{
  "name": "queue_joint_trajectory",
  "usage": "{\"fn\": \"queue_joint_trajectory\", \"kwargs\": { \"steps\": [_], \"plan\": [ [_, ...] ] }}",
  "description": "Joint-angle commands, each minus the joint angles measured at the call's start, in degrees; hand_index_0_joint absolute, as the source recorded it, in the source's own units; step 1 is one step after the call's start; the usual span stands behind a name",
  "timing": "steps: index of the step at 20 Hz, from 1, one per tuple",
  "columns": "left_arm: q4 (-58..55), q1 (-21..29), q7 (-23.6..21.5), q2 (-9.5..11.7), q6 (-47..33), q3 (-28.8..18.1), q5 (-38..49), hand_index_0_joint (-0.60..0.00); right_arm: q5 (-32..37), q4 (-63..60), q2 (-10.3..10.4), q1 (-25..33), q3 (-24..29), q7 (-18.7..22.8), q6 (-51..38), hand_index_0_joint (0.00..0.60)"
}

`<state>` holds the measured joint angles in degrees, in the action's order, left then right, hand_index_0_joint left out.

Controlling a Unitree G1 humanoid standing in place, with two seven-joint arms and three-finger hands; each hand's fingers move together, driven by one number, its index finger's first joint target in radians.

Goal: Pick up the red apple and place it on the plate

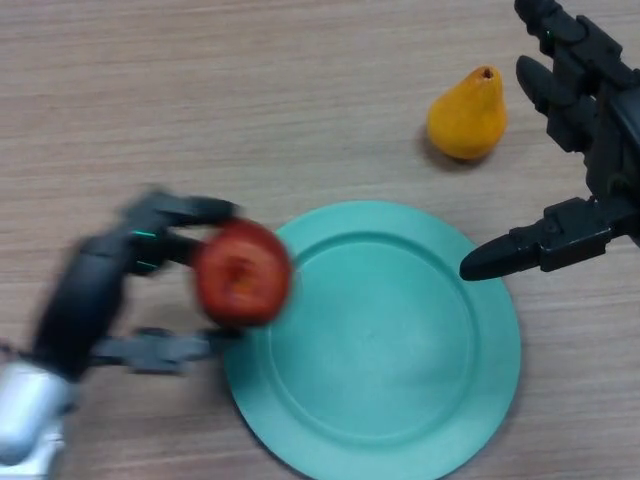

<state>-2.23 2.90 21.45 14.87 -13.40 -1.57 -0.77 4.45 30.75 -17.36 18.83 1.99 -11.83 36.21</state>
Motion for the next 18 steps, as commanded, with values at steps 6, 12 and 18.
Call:
{"fn": "queue_joint_trajectory", "kwargs": {
  "steps": [6, 12, 18],
  "plan": [
    [3.64, 6.31, -5.71, -2.52, -0.92, 4.78, -11.18, -0.55, 4.13, 5.73, -2.68, -0.13, 6.81, 2.69, -4.3, 0.0],
    [4.96, 6.86, -12.5, -3.04, 0.39, 5.14, -20.89, 0.0, 2.76, 6.27, -3.87, -0.1, 7.27, 2.02, -3.33, 0.0],
    [-10.07, 6.25, -12.38, -0.81, 13.32, -0.87, -9.62, 0.0, 2.86, 3.53, -2.36, 3.67, 5.17, 3.06, -4.47, 0.0]
  ]
}}
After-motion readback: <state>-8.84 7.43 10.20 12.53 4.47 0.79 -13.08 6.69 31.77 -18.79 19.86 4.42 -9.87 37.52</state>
